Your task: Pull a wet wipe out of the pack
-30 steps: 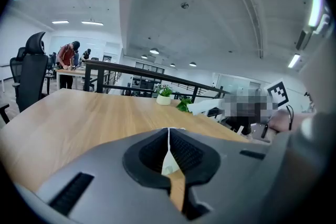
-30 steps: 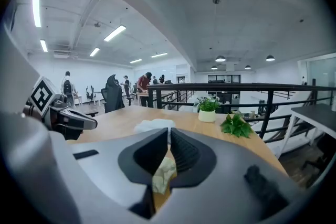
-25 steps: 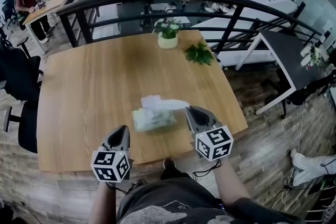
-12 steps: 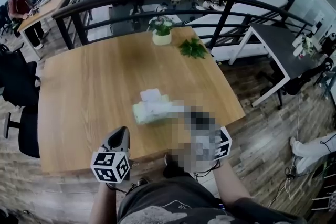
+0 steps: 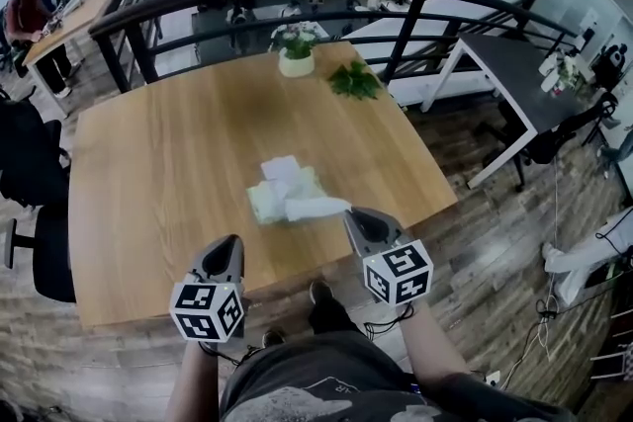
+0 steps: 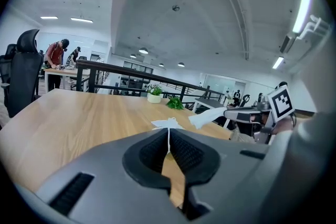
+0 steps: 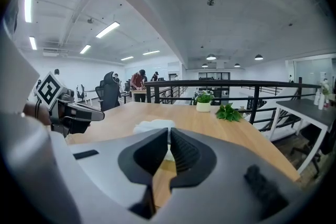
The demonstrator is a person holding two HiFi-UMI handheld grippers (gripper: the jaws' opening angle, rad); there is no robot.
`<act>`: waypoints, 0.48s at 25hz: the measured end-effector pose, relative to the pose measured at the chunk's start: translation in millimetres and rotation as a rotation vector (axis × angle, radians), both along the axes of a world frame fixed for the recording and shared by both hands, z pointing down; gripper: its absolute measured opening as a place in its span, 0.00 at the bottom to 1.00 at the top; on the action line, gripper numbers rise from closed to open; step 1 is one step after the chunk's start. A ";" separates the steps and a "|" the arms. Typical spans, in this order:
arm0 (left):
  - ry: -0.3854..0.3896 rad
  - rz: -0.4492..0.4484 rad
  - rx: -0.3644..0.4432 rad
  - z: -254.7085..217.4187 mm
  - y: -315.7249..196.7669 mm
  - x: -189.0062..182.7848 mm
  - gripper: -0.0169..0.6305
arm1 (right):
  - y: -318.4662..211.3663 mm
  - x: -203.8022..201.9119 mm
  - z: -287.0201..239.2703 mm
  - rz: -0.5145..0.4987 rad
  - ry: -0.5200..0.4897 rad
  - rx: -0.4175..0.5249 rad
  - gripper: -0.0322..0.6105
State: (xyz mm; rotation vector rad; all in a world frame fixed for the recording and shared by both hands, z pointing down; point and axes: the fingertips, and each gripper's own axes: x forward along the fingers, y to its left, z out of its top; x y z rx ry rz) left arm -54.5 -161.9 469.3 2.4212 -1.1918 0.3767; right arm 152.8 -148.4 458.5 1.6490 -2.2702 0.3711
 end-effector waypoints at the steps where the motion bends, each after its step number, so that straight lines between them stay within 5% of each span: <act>1: 0.000 0.004 0.000 0.1 0.6 -0.5 0.05 | 1.5 -1.3 0.9 0.003 0.000 -0.003 0.10; 12: 0.011 0.024 -0.003 1.8 6.4 -4.9 0.05 | 8.0 -12.7 3.6 0.002 0.028 -0.015 0.10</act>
